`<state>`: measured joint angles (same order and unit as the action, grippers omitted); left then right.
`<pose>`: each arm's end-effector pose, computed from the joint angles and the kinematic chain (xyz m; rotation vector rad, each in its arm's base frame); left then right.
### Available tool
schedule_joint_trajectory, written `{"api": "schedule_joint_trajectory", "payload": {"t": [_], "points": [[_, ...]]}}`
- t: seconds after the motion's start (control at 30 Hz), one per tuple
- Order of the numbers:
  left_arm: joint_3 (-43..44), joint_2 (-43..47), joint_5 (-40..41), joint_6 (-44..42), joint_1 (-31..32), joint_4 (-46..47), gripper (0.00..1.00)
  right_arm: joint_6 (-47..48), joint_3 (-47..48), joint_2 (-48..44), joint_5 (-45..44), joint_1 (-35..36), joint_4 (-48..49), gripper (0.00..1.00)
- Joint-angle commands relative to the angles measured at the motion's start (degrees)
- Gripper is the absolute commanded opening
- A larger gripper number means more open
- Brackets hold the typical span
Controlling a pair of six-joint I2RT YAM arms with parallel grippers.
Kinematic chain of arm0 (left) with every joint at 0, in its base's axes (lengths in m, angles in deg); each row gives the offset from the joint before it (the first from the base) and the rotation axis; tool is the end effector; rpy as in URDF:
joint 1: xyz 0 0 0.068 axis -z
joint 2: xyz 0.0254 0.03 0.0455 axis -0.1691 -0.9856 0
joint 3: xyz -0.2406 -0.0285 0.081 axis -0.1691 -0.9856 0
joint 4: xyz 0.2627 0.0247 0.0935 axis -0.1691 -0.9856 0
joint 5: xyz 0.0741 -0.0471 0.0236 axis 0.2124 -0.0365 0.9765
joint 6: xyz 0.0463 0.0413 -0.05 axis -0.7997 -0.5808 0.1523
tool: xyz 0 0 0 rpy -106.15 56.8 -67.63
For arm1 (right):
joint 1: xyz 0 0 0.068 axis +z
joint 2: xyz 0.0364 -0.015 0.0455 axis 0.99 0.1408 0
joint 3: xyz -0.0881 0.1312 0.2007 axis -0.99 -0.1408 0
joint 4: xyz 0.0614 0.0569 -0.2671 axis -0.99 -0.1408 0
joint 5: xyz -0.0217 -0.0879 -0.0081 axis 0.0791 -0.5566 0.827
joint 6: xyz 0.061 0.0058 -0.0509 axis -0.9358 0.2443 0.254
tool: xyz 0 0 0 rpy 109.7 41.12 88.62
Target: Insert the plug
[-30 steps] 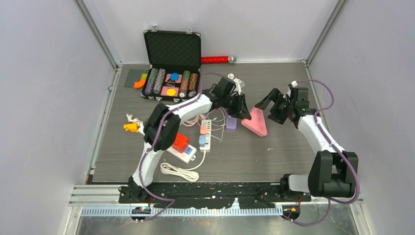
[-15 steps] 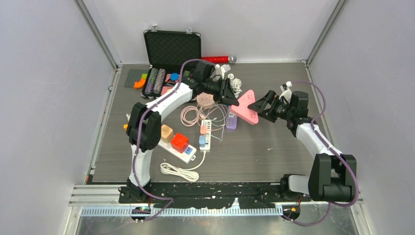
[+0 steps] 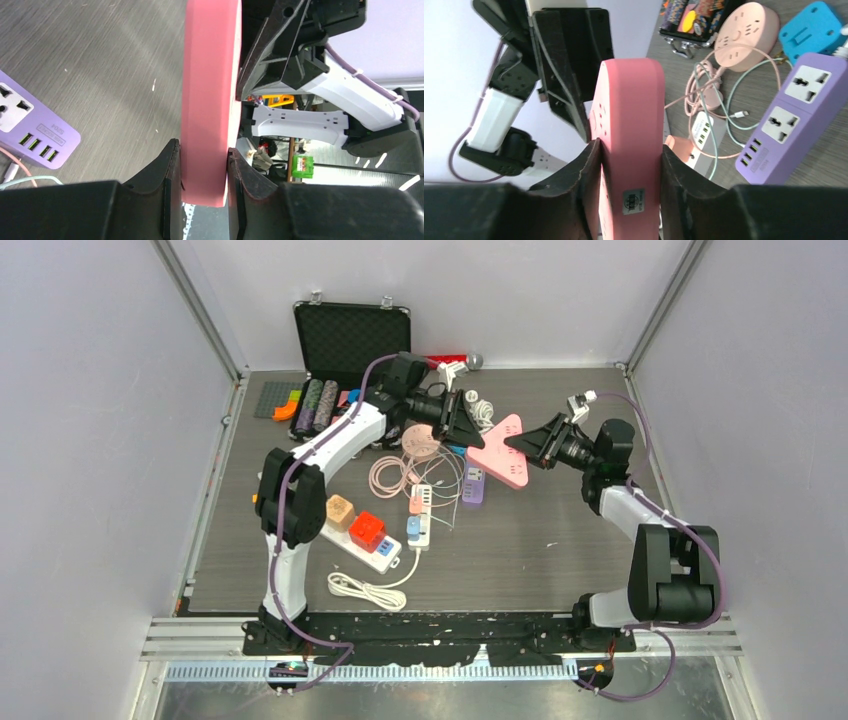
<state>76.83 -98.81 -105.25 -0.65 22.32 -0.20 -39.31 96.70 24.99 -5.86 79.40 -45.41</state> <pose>0.3885 -0.3136 0.2606 0.5347 2.3614 -1.8014 0.3266 0.0436 0.2112 0.1136 1.8897 1.4978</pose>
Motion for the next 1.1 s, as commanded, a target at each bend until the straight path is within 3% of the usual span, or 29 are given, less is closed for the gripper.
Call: {"api": "schedule_joint_trajectory", "payload": {"t": [0.0,0.03,0.13,0.3,0.47,0.67,1.07], "points": [[3.6,-0.1,-3.0,2.2,-0.4,4.3,0.26,-5.9,0.5,1.9,2.6,0.6,8.6,0.25],[3.5,0.0,-1.6,1.3,-0.5,3.5,0.41,-6.5,0.5,2.1,2.4,0.6,9.0,0.13],[3.6,0.5,6.6,-4.2,-0.8,-1.5,0.67,-6.1,0.7,2.6,0.8,0.6,7.9,0.06],[2.9,-0.2,19.3,-10.3,-1.0,-6.8,0.80,-2.1,1.8,4.2,-4.1,0.6,1.9,0.05],[1.0,-0.5,30.2,-11.0,-1.1,-6.8,0.85,-1.6,2.2,6.9,-7.9,0.6,0.6,0.05],[0.8,-1.9,36.1,-7.5,-1.2,-4.6,0.85,-1.4,3.7,11.3,-10.1,0.1,-1.0,0.05],[5.1,-10.3,33.9,-0.7,-1.2,-1.3,0.72,-4.1,10.4,22.7,-12.0,-1.2,2.2,0.05]]}}
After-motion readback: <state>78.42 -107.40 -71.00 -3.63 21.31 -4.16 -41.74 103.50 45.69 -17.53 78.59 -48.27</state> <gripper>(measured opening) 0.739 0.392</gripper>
